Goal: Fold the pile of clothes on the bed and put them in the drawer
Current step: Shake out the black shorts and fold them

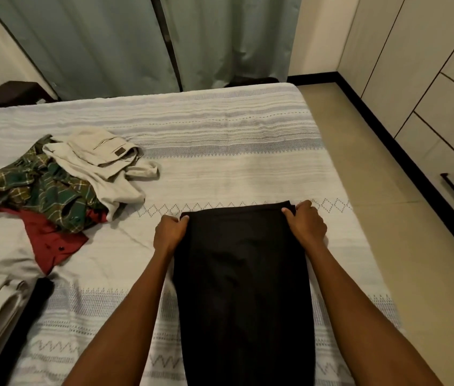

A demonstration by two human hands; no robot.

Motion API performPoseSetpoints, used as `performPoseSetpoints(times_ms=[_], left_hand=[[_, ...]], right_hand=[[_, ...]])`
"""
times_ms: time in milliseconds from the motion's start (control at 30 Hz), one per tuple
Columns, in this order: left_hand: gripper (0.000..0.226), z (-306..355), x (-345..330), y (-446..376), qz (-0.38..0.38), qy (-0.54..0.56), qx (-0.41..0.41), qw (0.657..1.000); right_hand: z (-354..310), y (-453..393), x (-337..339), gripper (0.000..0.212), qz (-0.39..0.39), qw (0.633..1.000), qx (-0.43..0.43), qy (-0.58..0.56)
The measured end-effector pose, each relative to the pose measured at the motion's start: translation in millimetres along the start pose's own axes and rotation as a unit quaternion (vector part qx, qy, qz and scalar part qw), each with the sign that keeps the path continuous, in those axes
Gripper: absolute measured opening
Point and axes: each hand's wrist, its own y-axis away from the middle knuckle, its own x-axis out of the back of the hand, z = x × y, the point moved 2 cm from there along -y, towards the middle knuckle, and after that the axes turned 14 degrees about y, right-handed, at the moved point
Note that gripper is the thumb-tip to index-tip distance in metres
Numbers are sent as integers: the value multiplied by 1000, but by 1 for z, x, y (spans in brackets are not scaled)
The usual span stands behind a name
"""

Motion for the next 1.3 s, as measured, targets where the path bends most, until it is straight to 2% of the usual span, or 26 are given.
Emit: performPoseSetpoints(times_ms=[200,333,400,500,567,633,733,800,933,1000,1067,1167,1233,1300], left_hand=[[49,-20,15,60,10,106,-9,994],[49,-51,35,127,46,144,-37,988],[49,-71,41,157,32,152,-70,985],[51,-97,44,206,-47,82,-202,975],[52,-118,44,232,-102,-24,-312,944],[50,-133,44,249,-137,-93,-370,914],[54,-141,45,262,-158,-154,-372,902],[64,-144,51,274,-190,-156,-362,899],[83,-160,61,298,-281,-190,-363,868],[86,-169,65,304,-291,-224,-368,854],[87,-171,69,308,-288,-235,-378,848],[79,-170,68,318,-263,-238,-420,835],[68,-164,63,324,-245,-233,-461,820],[53,-150,59,330,-235,-196,-485,819]], right_hand=[[28,46,1,42,21,996,-5,-81],[56,105,-6,43,41,994,41,-90],[71,140,-12,52,35,992,91,-81],[96,201,-32,58,61,973,220,30],[114,239,-44,51,79,951,293,64],[128,267,-45,45,87,942,315,71],[142,290,-39,44,89,953,283,59],[151,305,-35,46,89,955,278,46],[168,337,-39,57,65,932,350,69],[175,348,-43,66,66,912,394,96],[180,351,-42,76,62,906,403,113],[176,355,-38,80,51,906,393,148],[172,355,-36,74,61,905,392,152],[169,350,-32,64,77,908,394,121]])
